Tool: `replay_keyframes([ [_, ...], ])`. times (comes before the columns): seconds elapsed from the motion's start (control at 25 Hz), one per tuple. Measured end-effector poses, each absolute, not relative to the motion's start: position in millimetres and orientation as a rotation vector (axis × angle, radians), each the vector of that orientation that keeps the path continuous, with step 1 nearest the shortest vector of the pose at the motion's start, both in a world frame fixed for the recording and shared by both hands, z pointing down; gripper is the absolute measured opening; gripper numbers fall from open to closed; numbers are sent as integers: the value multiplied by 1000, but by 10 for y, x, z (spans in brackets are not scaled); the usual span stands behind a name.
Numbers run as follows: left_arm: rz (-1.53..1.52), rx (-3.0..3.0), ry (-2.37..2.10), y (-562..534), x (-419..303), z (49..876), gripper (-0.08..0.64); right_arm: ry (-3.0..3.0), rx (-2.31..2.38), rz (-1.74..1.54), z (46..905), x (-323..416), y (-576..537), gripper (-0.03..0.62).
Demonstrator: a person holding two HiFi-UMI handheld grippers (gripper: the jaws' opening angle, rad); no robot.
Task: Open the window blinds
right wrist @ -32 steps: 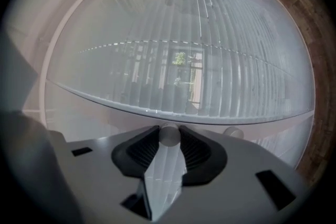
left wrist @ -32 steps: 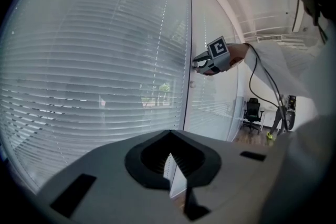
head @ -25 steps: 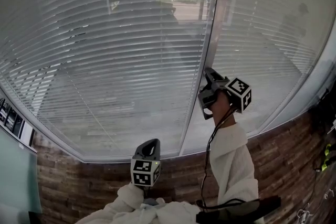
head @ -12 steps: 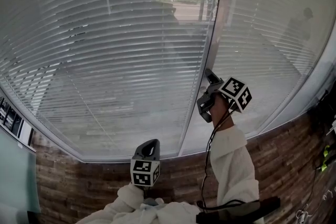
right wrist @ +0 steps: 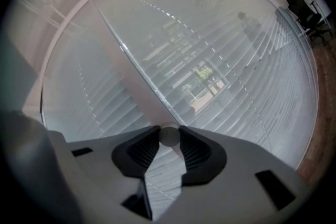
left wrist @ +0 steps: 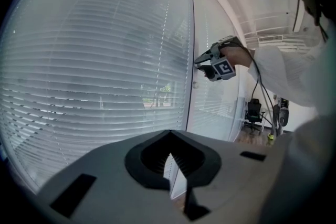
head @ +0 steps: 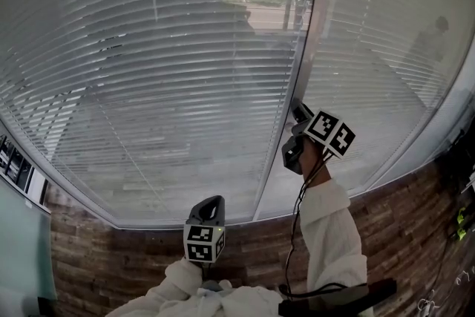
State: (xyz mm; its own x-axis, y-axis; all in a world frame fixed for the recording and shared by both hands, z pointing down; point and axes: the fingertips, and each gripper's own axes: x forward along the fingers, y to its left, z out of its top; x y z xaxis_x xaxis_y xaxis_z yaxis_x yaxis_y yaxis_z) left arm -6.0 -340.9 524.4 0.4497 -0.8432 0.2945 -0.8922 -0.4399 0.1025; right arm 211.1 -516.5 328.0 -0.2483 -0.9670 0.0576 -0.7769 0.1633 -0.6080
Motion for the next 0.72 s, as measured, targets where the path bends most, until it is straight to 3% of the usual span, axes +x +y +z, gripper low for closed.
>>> replay_keyframes([
  [0.72, 289, 2468, -1497, -3443, -38, 5218, -2, 2402, -2043, -321, 3288, 2072, -5146, 130],
])
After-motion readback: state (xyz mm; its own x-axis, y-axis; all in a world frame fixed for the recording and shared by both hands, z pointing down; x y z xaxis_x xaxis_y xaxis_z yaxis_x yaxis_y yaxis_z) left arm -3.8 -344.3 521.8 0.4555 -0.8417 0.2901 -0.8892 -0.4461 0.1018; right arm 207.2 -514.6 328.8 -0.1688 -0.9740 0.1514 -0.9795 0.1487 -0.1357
